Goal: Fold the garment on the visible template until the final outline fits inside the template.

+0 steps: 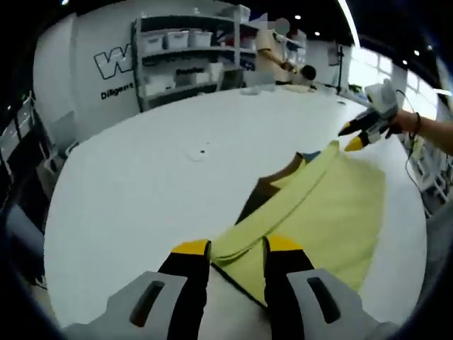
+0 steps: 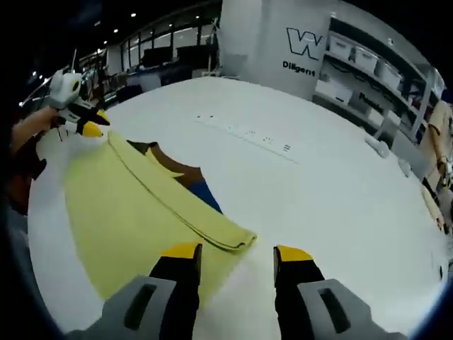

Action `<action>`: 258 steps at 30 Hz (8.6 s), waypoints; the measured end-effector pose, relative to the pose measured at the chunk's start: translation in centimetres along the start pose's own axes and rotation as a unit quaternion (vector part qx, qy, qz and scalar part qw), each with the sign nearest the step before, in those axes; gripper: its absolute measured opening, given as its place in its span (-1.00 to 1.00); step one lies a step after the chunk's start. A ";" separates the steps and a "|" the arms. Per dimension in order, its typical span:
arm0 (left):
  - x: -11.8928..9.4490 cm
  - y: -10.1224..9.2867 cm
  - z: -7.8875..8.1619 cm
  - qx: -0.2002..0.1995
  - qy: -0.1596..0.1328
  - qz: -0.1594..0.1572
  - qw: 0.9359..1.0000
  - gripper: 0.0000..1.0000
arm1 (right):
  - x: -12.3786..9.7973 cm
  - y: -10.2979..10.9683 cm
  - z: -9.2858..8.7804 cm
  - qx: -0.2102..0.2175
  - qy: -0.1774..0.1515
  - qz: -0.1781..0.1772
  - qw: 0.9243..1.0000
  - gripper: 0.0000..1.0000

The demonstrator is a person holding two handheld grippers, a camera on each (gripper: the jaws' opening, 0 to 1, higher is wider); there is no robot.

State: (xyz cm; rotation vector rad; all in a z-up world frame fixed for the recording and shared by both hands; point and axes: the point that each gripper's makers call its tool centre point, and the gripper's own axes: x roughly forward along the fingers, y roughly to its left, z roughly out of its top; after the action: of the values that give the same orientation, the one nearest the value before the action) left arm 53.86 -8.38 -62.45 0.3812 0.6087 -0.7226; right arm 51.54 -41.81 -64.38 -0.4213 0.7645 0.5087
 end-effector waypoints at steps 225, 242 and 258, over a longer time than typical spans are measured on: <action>-13.6 -12.4 -14.4 -0.043 0.055 -0.108 0.992 -0.67 | -10.2 15.9 -10.0 0.160 -0.012 0.125 0.979 -0.71; -16.5 -13.0 -11.9 -0.137 0.016 -0.050 0.989 0.54 | -14.2 17.7 -7.3 0.175 -0.045 0.104 0.978 0.69; -18.6 -14.7 -11.1 -0.174 0.011 0.008 0.985 0.99 | -17.7 19.5 -5.7 0.197 -0.075 0.076 0.975 0.99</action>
State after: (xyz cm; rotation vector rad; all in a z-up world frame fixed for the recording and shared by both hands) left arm 28.22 -3.56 -60.84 0.0701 0.7368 -0.5828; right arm 26.34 -34.16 -58.38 0.0449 0.7329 0.5121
